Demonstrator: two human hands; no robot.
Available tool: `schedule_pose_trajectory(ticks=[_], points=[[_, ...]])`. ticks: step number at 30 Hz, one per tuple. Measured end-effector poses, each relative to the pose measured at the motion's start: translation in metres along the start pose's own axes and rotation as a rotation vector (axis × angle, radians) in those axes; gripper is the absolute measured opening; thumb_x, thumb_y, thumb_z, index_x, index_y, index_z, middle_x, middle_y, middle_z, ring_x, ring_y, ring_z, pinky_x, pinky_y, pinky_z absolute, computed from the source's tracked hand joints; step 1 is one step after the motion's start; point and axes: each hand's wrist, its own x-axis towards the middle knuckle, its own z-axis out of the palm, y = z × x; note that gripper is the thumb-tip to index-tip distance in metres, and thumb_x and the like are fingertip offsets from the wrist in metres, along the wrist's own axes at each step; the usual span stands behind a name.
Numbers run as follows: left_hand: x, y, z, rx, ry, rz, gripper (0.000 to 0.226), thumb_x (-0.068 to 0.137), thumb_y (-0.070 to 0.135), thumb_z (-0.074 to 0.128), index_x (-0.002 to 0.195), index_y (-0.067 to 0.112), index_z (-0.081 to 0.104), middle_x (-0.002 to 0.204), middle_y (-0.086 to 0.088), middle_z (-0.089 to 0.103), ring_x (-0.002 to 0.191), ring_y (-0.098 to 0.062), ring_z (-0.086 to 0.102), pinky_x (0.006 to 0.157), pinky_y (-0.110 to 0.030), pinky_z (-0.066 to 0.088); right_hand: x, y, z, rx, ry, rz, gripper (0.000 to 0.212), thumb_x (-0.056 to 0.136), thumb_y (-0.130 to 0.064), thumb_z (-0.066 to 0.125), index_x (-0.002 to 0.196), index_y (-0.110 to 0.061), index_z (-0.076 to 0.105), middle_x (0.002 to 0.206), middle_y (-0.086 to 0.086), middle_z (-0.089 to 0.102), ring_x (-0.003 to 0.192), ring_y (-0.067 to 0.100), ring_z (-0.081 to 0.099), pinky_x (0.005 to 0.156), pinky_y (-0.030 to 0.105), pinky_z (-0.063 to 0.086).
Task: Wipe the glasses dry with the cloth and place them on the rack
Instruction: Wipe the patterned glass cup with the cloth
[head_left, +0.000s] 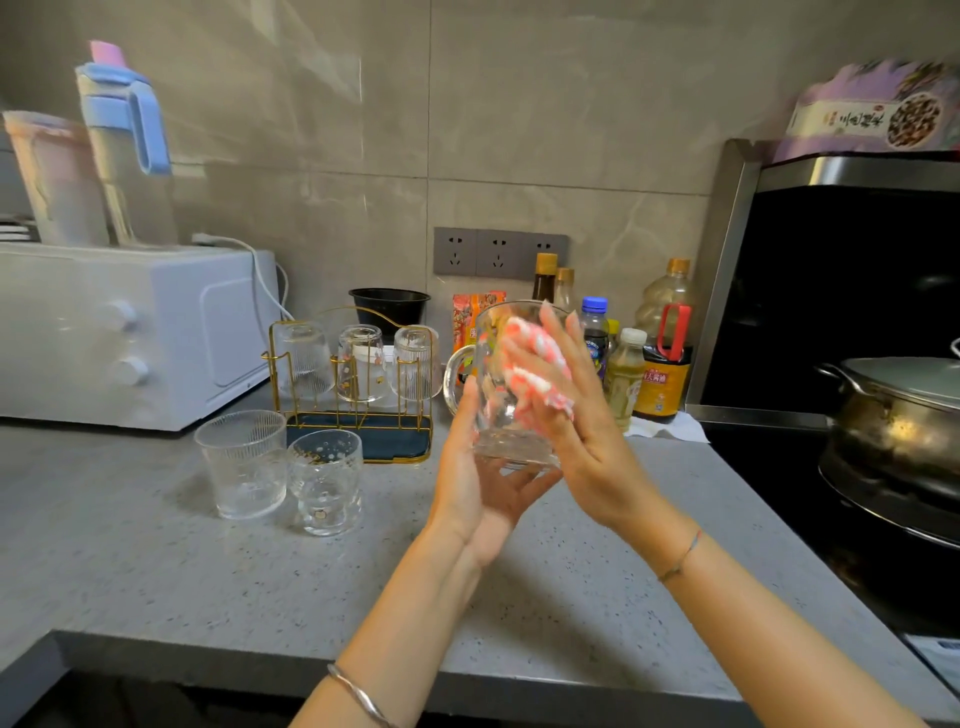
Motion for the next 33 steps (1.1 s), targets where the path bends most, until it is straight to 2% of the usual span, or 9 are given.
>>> schedule_pose_trajectory(ticks=[4,7,10,15,19,21,24,28,33], points=[[0.000,0.006,-0.003,-0.035,-0.061,-0.051,0.067,0.084,0.060,0.058,0.131,0.013,0.060,0.121,-0.012,0.067,0.106,-0.025,0.067,0.083,-0.037,0.057,-0.023,0.005,0.009,-0.136,-0.057,-0.066,0.047,0.101,-0.045,0.025,0.142,-0.027,0.041,0.160,-0.009,0.012,0.149,0.023,-0.006,0.117,0.057,0.000],[-0.001,0.007,-0.002,-0.004,-0.113,-0.068,0.065,0.082,0.056,0.059,0.129,0.011,0.061,0.123,-0.014,0.067,0.101,-0.026,0.068,0.087,-0.039,0.056,-0.013,0.005,0.002,-0.227,-0.004,-0.077,0.049,0.101,-0.048,0.024,0.141,-0.026,0.041,0.160,-0.007,0.010,0.149,0.025,-0.005,0.119,0.050,-0.005],[-0.001,0.008,0.001,-0.023,-0.141,-0.083,0.064,0.085,0.056,0.059,0.132,0.012,0.059,0.128,-0.016,0.064,0.108,-0.031,0.065,0.095,-0.045,0.053,0.005,-0.001,-0.007,-0.174,0.081,-0.049,0.043,0.099,-0.051,0.025,0.138,-0.043,0.041,0.160,-0.005,0.010,0.149,0.025,-0.003,0.118,0.056,-0.002],[0.000,0.010,-0.004,-0.112,-0.176,-0.145,0.068,0.079,0.055,0.063,0.134,0.017,0.056,0.124,-0.017,0.065,0.096,-0.033,0.069,0.081,-0.045,0.059,0.028,-0.008,-0.022,0.019,0.120,0.064,0.044,0.094,-0.049,0.033,0.123,-0.078,0.018,0.152,-0.019,0.011,0.149,0.021,0.000,0.115,0.061,0.013],[-0.001,0.014,-0.003,-0.133,-0.180,-0.166,0.066,0.077,0.053,0.064,0.130,0.015,0.059,0.122,-0.019,0.066,0.091,-0.032,0.069,0.080,-0.046,0.059,0.037,0.005,-0.025,0.054,0.131,0.113,0.054,0.093,-0.061,0.034,0.139,-0.035,0.040,0.143,-0.007,0.039,0.137,0.018,0.035,0.109,0.051,0.034],[-0.003,0.016,-0.002,-0.133,-0.165,-0.178,0.066,0.075,0.054,0.064,0.128,0.014,0.060,0.117,-0.019,0.068,0.087,-0.032,0.070,0.078,-0.045,0.059,0.040,0.005,-0.024,0.079,0.121,0.114,0.042,0.093,-0.060,0.035,0.123,-0.036,0.051,0.121,0.005,0.049,0.116,0.021,0.052,0.100,0.046,0.044],[-0.003,0.017,-0.002,-0.105,-0.155,-0.211,0.068,0.077,0.058,0.062,0.128,0.013,0.059,0.114,-0.018,0.068,0.084,-0.029,0.069,0.075,-0.043,0.060,0.042,0.005,-0.021,0.042,0.128,0.122,0.027,0.096,-0.050,0.039,0.115,-0.041,0.055,0.101,0.009,0.047,0.099,0.029,0.055,0.089,0.041,0.048],[-0.004,0.023,-0.001,0.099,-0.160,-0.164,0.075,0.078,0.066,0.055,0.128,0.010,0.059,0.121,-0.017,0.067,0.099,-0.028,0.069,0.090,-0.046,0.055,0.042,0.010,-0.028,-0.012,0.139,0.157,0.042,0.098,-0.037,0.039,0.126,-0.012,0.057,0.093,-0.001,0.043,0.090,0.016,0.051,0.080,0.016,0.043],[0.000,0.015,0.005,0.212,-0.054,-0.022,0.092,0.071,0.066,0.071,0.146,0.022,0.039,0.124,-0.016,0.066,0.100,-0.029,0.070,0.077,-0.041,0.060,0.045,0.010,-0.033,-0.128,0.115,0.116,0.052,0.094,-0.048,0.036,0.127,-0.014,0.058,0.089,-0.002,0.042,0.082,0.013,0.046,0.077,0.017,0.038]])
